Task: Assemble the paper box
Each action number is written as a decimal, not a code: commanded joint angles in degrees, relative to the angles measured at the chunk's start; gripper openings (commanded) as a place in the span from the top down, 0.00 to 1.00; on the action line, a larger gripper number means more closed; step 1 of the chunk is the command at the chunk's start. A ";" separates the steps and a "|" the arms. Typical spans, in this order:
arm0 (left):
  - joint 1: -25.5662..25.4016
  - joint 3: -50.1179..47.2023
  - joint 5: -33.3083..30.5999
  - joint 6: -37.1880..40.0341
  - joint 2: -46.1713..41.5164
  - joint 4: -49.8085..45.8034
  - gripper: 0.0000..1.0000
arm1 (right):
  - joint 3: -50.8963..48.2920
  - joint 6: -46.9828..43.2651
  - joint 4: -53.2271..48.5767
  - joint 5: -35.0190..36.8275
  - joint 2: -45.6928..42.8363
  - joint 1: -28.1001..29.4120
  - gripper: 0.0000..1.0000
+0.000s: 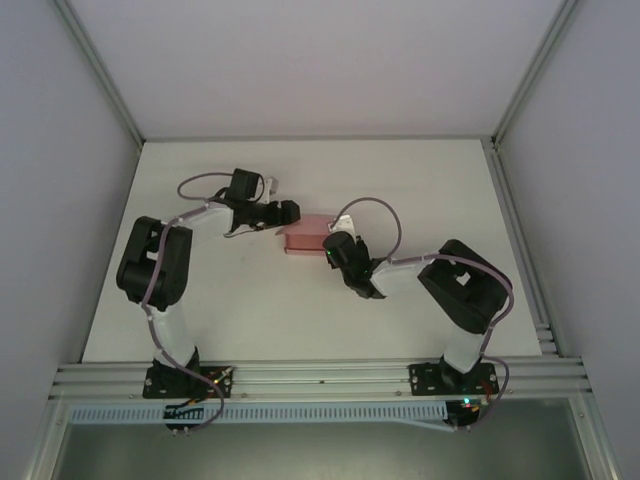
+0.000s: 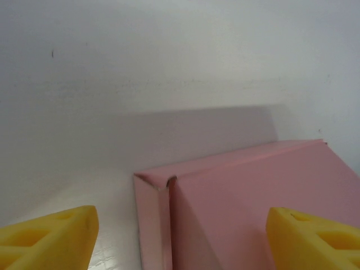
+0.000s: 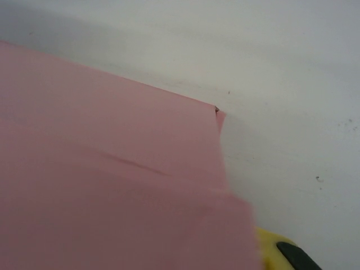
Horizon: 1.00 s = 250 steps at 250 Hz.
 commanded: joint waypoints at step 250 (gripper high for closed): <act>0.38 -6.24 5.54 -0.43 3.17 4.68 0.65 | -9.12 22.07 -19.42 -18.75 -36.46 -6.66 0.00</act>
